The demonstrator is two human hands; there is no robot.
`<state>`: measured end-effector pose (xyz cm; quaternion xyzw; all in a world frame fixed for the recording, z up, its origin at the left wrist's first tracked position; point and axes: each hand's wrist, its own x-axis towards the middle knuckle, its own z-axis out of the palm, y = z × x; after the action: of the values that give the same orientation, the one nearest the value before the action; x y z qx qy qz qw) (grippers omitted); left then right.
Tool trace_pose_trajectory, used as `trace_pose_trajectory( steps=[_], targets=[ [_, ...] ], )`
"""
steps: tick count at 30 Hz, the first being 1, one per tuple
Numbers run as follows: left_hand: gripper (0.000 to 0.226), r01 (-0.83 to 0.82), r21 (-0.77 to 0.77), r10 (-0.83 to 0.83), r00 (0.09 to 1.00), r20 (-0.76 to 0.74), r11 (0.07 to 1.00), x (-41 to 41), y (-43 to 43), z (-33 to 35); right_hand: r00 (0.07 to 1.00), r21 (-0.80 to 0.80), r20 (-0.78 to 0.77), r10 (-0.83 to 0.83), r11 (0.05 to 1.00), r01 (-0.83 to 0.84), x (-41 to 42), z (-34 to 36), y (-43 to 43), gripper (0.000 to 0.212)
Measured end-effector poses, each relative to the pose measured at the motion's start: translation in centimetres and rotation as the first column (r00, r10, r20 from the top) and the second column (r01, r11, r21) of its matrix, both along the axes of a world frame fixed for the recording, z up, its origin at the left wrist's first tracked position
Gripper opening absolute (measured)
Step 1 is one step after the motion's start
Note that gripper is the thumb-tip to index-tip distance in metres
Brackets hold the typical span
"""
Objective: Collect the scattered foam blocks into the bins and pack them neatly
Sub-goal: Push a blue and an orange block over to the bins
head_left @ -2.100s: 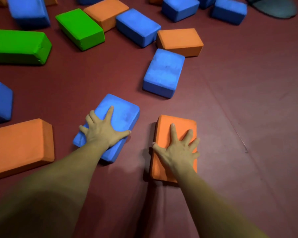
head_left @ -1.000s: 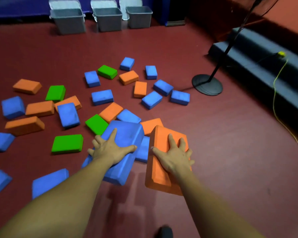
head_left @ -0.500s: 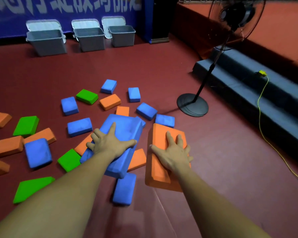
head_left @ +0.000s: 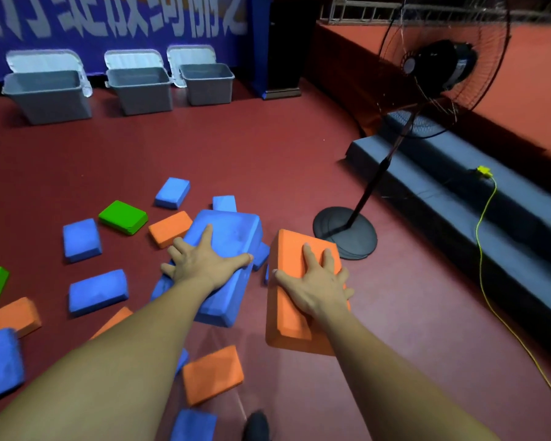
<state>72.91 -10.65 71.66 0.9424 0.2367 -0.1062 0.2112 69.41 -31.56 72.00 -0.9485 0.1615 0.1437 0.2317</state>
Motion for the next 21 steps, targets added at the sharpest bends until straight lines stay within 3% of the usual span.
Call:
trace_pose_trajectory(
  steps=[12,21],
  targets=[
    [0.12,-0.07,0.025,0.07,0.997,0.021,0.997,26.0,-7.0,1.3,0.999,0.003,-0.006,0.044,0.999,-0.044,27.0,0.9,-6.5,0.107],
    [0.119,-0.214,0.021,0.211,0.972,0.1,0.977,43.0,-9.7,2.8,0.99,0.011,0.027,0.142,0.99,-0.142,47.0,2.9,-9.9,0.106]
  ],
)
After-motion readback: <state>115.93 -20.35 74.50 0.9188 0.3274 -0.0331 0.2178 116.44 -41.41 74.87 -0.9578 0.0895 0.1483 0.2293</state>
